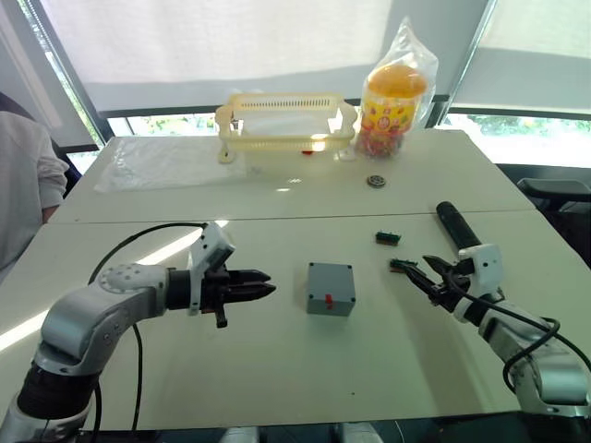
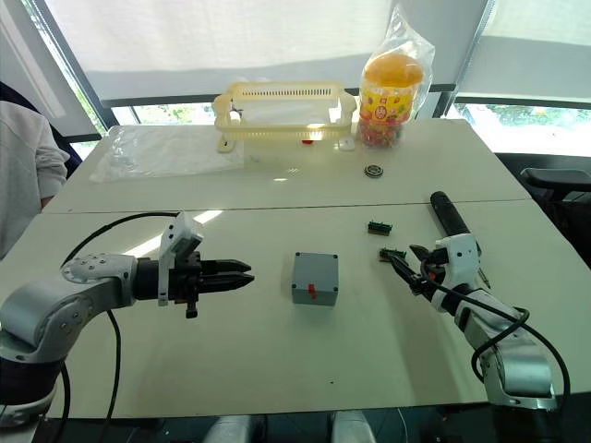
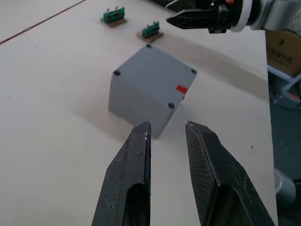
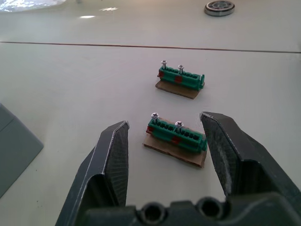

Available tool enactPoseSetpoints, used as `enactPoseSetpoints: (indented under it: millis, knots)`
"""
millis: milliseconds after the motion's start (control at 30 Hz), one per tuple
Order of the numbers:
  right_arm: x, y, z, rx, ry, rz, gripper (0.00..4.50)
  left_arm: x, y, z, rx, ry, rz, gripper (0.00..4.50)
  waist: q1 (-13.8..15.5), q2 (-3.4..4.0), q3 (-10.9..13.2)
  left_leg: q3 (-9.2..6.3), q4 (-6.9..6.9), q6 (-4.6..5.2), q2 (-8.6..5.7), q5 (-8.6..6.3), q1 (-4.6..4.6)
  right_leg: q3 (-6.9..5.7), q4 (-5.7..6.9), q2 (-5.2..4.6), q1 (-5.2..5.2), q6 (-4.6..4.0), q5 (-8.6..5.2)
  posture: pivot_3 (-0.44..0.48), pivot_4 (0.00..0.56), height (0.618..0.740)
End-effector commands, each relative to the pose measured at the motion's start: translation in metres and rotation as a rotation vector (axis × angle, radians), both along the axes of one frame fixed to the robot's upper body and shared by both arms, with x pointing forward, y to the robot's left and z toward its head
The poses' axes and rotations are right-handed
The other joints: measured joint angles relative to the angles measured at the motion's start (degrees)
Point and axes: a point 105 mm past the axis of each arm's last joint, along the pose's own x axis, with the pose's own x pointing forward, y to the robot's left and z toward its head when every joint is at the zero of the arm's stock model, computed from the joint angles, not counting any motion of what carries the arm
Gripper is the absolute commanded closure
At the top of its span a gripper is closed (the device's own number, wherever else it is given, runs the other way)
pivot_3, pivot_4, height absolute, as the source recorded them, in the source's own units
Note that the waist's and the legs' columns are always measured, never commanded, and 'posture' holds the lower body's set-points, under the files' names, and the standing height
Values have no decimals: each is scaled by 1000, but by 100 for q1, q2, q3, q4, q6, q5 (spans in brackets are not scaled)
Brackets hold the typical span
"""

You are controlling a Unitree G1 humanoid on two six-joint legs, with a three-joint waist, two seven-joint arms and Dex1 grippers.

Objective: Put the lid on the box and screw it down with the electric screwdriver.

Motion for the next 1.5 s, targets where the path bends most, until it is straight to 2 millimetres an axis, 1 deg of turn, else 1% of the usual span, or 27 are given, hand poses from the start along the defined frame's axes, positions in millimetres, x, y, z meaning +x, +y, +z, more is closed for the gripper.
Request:
enactPoseSetpoints:
  millis: [33,133,200,533,567,600,700,900,1133,1200,1267,1300,1333,1367,1500]
  knots:
    - [3,-6,5,-24,-39,-4,1844,-8,-9,8,-3,-72,-35,3375,12,0,0,0,3,0,0,0,-2,0,0,-1,1,0,0,0,150,740]
    - [4,-14,4,-35,-40,-14,1844,-11,-16,9,-25,-81,-42,3375,17,0,0,3,9,0,-3,0,-2,2,-4,-8,7,-1,-1,0,150,740]
    - [6,-15,2,-45,-39,-13,1844,-11,-19,9,-40,-80,-50,3375,11,0,0,2,13,0,-4,0,-3,2,-5,-8,8,-2,0,0,150,740]
    - [12,-10,4,-35,-57,-28,1844,-7,-17,3,-27,-84,-52,3375,2,1,0,3,9,0,-4,0,-2,2,-2,-4,4,-1,0,0,150,740]
    - [13,-9,3,-35,-57,-27,2370,-7,-17,3,-28,-84,-53,3375,2,1,0,3,10,0,-4,0,-2,2,-2,-4,5,-1,0,0,150,740]
    - [14,-9,3,-41,-57,-27,2702,-7,-17,4,-28,-85,-53,3375,1,1,0,3,10,0,-4,0,-2,2,-2,-4,5,-1,0,0,150,740]
    - [16,-9,1,-49,-57,-28,4249,-6,-17,2,-27,-84,-52,3375,2,1,0,2,8,0,-4,0,-2,2,-2,-4,4,-1,0,0,150,740]
    - [18,-9,-2,-52,-54,-25,4249,-5,-16,0,-21,-81,-48,3375,3,2,1,3,9,0,-4,0,-2,2,-2,-4,5,-1,0,0,150,740]
    - [22,-7,1,-53,-70,-28,4249,-5,-15,-5,-8,-79,-44,3375,1,2,1,2,9,0,-4,0,-2,2,-2,-4,4,-1,0,0,150,740]
    - [22,-8,1,-56,-74,-29,3737,-5,-15,-6,-4,-79,-43,3375,2,2,1,2,9,0,-4,0,-2,2,-2,-4,4,-1,0,0,150,740]
    - [23,-8,2,-55,-76,-36,3046,-5,-15,-7,-4,-78,-42,3375,2,2,1,2,9,0,-4,0,-2,2,-2,-4,5,0,1,0,150,740]
    - [23,-9,2,-53,-77,-41,2410,-5,-15,-7,-3,-78,-41,3375,1,2,1,2,9,0,-4,0,-2,2,-2,-4,5,0,1,0,150,740]
    - [23,-9,2,-52,-78,-44,1872,-6,-15,-8,-3,-77,-40,3375,2,2,1,2,9,0,-4,0,-2,2,-2,-4,5,-1,0,0,150,740]
    - [23,-10,1,-52,-76,-49,1455,-5,-15,-8,-3,-78,-40,3375,3,2,1,2,9,0,-4,0,-2,2,-2,-4,5,-1,1,0,150,740]
    - [25,-12,-1,-52,-72,-60,1455,-5,-16,-9,-3,-80,-37,3375,2,2,1,3,10,0,-4,0,-2,2,-2,-5,5,-1,0,0,150,740]
